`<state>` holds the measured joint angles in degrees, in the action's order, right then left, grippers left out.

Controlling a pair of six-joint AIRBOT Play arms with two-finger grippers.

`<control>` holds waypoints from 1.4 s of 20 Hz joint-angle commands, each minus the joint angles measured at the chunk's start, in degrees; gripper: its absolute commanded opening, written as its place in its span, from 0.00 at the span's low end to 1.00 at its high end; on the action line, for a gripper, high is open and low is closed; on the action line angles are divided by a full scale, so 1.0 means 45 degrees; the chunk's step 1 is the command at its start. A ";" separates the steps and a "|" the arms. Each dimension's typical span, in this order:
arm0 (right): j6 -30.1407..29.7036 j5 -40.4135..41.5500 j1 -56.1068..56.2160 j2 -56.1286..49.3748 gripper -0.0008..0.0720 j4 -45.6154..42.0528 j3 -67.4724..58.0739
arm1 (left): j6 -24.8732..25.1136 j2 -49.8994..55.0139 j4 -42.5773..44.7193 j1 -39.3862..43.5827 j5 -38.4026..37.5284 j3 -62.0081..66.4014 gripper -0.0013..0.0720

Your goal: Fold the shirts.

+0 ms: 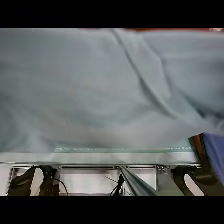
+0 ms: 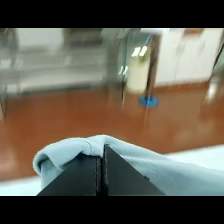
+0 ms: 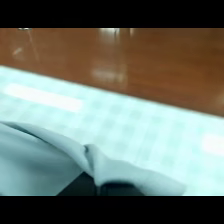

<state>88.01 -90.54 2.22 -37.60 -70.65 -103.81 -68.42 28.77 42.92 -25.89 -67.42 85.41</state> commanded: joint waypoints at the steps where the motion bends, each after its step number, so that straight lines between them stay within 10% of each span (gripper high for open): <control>1: 0.0219 0.0335 -0.0005 0.1413 0.04 0.0063 0.3813 | -0.0180 -0.0680 0.0476 0.0146 -0.1083 -0.2341 0.05; 8: 0.0024 0.6441 -0.0005 -0.0680 0.04 0.1112 1.1254 | 0.0233 0.0899 -0.0005 0.2603 0.2482 -1.1162 0.05; 13: -0.0029 0.8748 -0.0010 -0.6669 0.04 0.1185 0.9102 | 0.0277 0.5027 -0.0063 0.4488 0.6732 -1.1045 0.05; 17: 0.0185 0.8592 -0.0282 -1.0491 0.04 0.2861 0.5712 | 0.0238 0.7810 -0.0894 0.4886 0.6742 -0.9078 0.06; 19: 0.0223 0.8204 -0.0967 -1.1506 0.20 0.4541 0.4711 | 0.0282 0.8403 -0.0855 0.4857 0.6382 -0.8072 0.23; 20: 0.0194 0.7732 -0.1438 -1.1730 0.72 0.5158 0.4401 | 0.0398 0.8446 -0.0486 0.4823 0.6251 -0.7689 0.41; 21: 0.0029 0.7101 -0.1933 -1.1749 0.87 0.5348 0.4221 | 0.0413 0.8422 0.0010 0.4741 0.6028 -0.7339 0.84; 22: -0.0204 0.6193 -0.2535 -1.1657 0.87 0.5226 0.4061 | 0.0379 0.8427 0.0845 0.4459 0.5226 -0.6873 0.98; 28: -0.1268 0.1112 -0.5731 -0.9355 0.87 -0.0316 0.5761 | -0.1807 0.8427 0.4303 0.0724 0.0117 -0.7427 0.98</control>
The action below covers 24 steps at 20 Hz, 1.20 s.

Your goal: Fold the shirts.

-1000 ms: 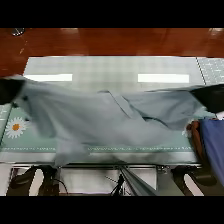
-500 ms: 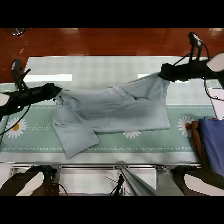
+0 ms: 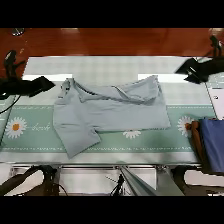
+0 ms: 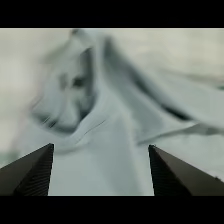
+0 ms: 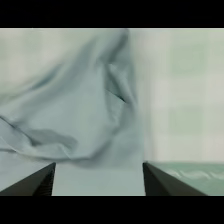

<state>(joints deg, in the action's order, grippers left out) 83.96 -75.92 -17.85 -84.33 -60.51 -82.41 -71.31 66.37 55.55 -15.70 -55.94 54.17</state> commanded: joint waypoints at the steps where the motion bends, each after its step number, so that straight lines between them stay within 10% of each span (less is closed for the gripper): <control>1: -0.0204 -0.1515 -0.1676 0.1787 0.87 -0.2467 0.2181 | -0.1865 0.0073 0.1554 -0.2341 -0.2997 -0.1282 0.98; 9: -0.2905 0.2011 -0.2147 0.5746 0.87 0.4158 1.0608 | -0.0316 0.0452 -0.1054 -0.4449 -0.3575 -0.4571 0.98; 19: -0.3502 0.2001 -0.2297 0.5853 0.87 0.4522 1.1696 | 0.0704 0.2288 -0.2837 -0.2137 -0.1841 -0.4561 0.95; 21: -0.3478 0.1928 -0.2997 0.5853 0.87 0.3886 1.1375 | 0.0991 0.2293 -0.2841 -0.1982 -0.2084 -0.4546 0.06; 24: -0.2331 0.1535 -0.4289 0.5853 0.87 0.1083 1.1171 | 0.1622 0.2293 -0.2827 -0.2050 -0.3002 -0.4231 0.05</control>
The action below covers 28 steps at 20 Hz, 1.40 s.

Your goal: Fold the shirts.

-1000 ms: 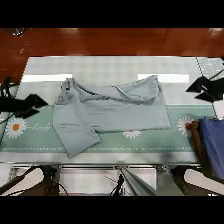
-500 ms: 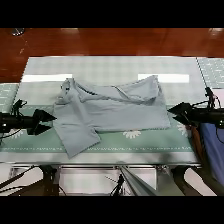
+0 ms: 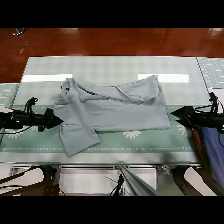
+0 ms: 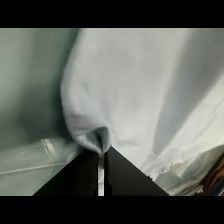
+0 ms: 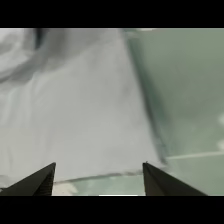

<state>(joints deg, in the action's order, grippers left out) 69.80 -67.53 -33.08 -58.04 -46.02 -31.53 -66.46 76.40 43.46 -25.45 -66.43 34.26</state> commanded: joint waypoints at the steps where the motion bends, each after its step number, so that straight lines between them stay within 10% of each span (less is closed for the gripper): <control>1: 0.1491 -0.0573 -0.0942 0.0010 0.87 -0.3133 -0.0010 | 0.0588 0.0063 -0.0146 0.0107 -0.0845 0.0321 0.05; 19: 0.1967 0.2302 0.4609 -0.4250 0.82 0.0029 -0.2181 | 0.0636 0.0039 -0.0476 0.0107 -0.0714 0.0418 0.05; 21: 0.1972 0.1904 0.5056 -0.4396 0.71 -0.0146 -0.2744 | 0.0641 0.0015 -0.0510 0.0112 -0.0680 0.0418 0.05; 22: 0.1967 0.1617 0.5207 -0.4381 0.07 -0.0403 -0.2958 | 0.0675 -0.0049 -0.0602 0.0107 -0.0685 0.0423 0.05; 28: 0.2045 -0.0335 0.5401 -0.3857 0.04 -0.1054 -0.5440 | 0.1404 -0.1909 -0.3036 0.0107 -0.1073 0.1297 0.05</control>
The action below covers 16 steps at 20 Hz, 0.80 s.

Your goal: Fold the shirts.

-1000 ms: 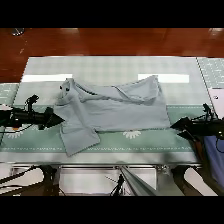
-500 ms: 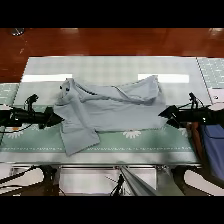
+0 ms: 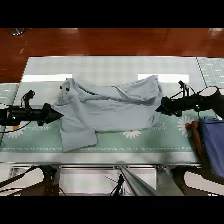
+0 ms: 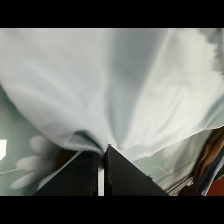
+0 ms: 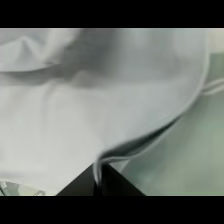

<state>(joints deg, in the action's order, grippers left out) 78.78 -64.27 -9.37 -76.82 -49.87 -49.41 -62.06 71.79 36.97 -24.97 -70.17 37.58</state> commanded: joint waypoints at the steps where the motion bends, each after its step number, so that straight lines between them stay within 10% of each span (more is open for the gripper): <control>1: 0.0185 -0.1180 0.0131 0.0661 0.04 -0.0257 -0.2565 | 0.0525 -0.1486 -0.2623 0.0000 -0.0277 0.1268 0.05; 8: 0.1846 -0.1540 0.0121 0.3079 0.04 -0.2613 -1.1992 | 0.0967 -0.5178 -0.4478 -0.0253 0.3162 0.8165 0.05; 16: 0.1865 -0.2841 0.0121 0.8432 0.04 -0.4469 -1.2959 | -0.1467 -0.9772 0.2822 -0.0850 0.3395 1.1259 0.05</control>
<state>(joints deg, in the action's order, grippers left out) 85.69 -73.52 -8.84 -46.26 -65.58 -106.28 -64.20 35.20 33.63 -28.67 -56.21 84.88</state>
